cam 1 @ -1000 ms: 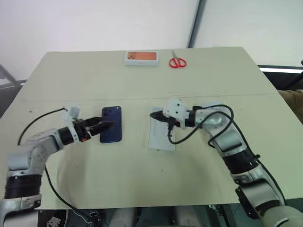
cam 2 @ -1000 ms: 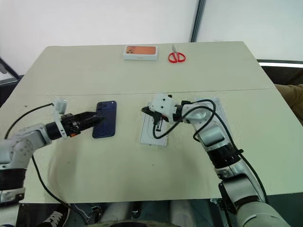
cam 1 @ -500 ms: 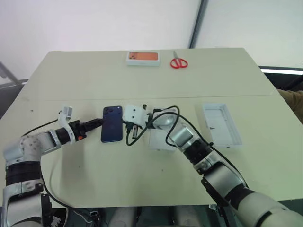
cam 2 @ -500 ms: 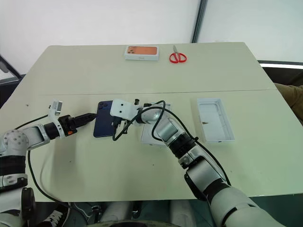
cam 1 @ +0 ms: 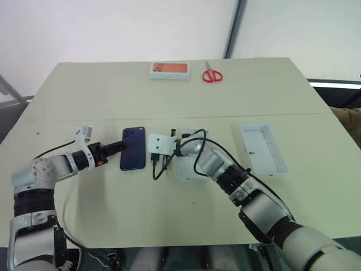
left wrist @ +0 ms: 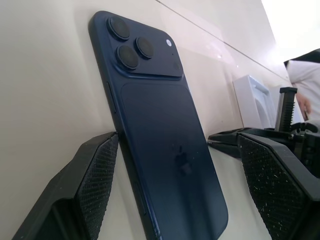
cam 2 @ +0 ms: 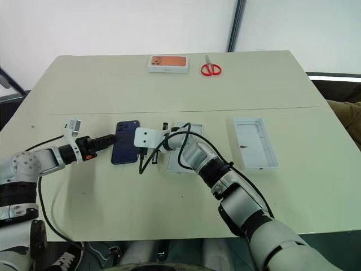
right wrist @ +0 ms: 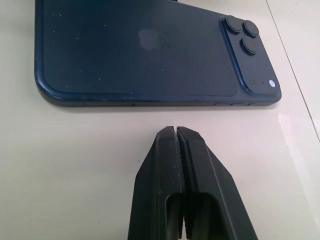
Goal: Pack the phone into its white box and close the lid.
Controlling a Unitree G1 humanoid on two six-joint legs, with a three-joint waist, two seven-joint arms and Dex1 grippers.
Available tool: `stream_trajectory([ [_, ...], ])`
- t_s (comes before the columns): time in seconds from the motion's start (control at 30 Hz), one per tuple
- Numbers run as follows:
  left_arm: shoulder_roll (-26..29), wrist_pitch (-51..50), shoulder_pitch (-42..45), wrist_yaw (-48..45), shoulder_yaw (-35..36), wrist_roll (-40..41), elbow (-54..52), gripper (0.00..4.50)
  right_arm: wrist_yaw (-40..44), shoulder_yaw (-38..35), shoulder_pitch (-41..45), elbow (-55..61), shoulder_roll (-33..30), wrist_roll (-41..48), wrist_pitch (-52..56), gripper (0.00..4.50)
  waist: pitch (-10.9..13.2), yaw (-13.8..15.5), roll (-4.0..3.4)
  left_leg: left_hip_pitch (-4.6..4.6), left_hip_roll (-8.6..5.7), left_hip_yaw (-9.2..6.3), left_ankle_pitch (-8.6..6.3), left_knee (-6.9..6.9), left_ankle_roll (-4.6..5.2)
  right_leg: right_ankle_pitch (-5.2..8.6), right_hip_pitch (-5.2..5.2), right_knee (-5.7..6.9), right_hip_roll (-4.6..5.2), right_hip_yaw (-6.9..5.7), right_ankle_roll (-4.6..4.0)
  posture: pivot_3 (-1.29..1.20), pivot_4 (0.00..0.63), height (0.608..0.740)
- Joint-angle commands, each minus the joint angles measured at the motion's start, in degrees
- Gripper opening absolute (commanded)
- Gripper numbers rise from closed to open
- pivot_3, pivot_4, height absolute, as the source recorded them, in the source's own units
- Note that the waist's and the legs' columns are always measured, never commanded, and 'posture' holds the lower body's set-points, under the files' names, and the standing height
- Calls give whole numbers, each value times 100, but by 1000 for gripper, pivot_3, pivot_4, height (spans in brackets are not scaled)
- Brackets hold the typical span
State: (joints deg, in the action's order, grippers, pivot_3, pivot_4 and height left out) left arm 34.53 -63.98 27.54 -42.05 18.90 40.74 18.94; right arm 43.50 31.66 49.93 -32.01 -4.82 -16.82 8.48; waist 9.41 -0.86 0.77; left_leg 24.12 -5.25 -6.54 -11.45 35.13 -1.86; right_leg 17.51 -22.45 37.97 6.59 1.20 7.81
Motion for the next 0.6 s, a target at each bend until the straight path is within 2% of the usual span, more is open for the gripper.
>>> stream_trajectory([
  [0.03, -404, -157, -196, 128, -403, -131, 141, 3955, 79, 25, -23, 114, 120, -12, 24, 97, -7, 20, -6, -7, -1, 0, -2, -1, 3, 0, 7, -1, 2, 0, 0, 0, 150, 740],
  [0.2, -794, -319, -97, 319, -497, -126, -45, 3955, 152, -2, -53, 183, 88, -3, 32, 97, -31, 46, -30, -21, -11, -4, -14, 1, 24, 0, 26, 0, 13, -2, 0, 0, 150, 740],
  [0.6, -949, -1153, 134, 490, -619, -75, -268, 3955, 87, -67, -46, 109, 109, -45, -9, 97, -46, 28, -44, -27, -14, -5, -16, 0, 27, 1, 30, 0, 14, -2, 1, 0, 150, 740],
])
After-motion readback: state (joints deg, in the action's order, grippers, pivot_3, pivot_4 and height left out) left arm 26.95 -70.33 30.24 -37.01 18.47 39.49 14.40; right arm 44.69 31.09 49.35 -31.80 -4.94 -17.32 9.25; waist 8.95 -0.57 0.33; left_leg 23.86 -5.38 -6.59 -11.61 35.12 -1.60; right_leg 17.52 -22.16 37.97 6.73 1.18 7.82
